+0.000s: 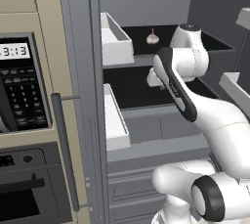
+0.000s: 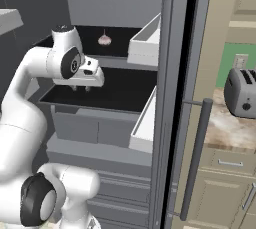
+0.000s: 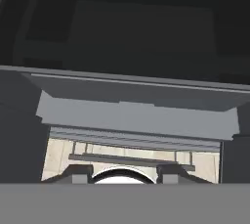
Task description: Grab the garlic and onion from the fridge, place them in the blender, close the lid, and turn on the blender to create a marinade.
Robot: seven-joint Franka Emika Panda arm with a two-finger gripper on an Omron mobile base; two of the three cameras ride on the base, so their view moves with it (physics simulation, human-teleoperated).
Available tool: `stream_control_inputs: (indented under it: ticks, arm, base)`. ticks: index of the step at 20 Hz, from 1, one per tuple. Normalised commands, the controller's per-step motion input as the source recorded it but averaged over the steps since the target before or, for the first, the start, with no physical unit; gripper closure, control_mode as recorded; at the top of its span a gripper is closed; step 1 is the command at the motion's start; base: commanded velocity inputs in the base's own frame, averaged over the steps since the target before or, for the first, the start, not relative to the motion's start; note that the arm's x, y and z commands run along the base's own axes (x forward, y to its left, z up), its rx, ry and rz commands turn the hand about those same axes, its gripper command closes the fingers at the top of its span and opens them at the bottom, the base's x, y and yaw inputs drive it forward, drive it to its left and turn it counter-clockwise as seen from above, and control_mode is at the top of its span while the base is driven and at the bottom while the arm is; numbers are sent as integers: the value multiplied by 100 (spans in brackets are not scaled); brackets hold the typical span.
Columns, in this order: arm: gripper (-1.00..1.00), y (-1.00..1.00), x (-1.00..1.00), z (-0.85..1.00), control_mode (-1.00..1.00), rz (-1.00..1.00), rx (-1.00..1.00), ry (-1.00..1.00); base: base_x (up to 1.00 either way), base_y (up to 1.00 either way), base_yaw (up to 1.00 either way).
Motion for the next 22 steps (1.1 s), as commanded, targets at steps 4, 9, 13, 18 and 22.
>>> stream_control_inputs:
  ticks: [4, 9, 13, 18, 22]
  arm:
    - [-100, 5, -9, 3, -100, 0, -2, -41]
    - [-100, -12, -1, 65, -100, -1, 0, -46]
    - [-100, -1, 67, 73, -100, -8, 0, -10]
    - [-100, -6, 71, 68, -100, -6, 1, 0]
    - [-100, -4, 31, 30, -100, -2, 1, -5]
  base:
    - [0, 0, 0]
    - [0, 0, 0]
    - [0, 0, 0]
    - [0, 0, 0]
    - [0, 0, 0]
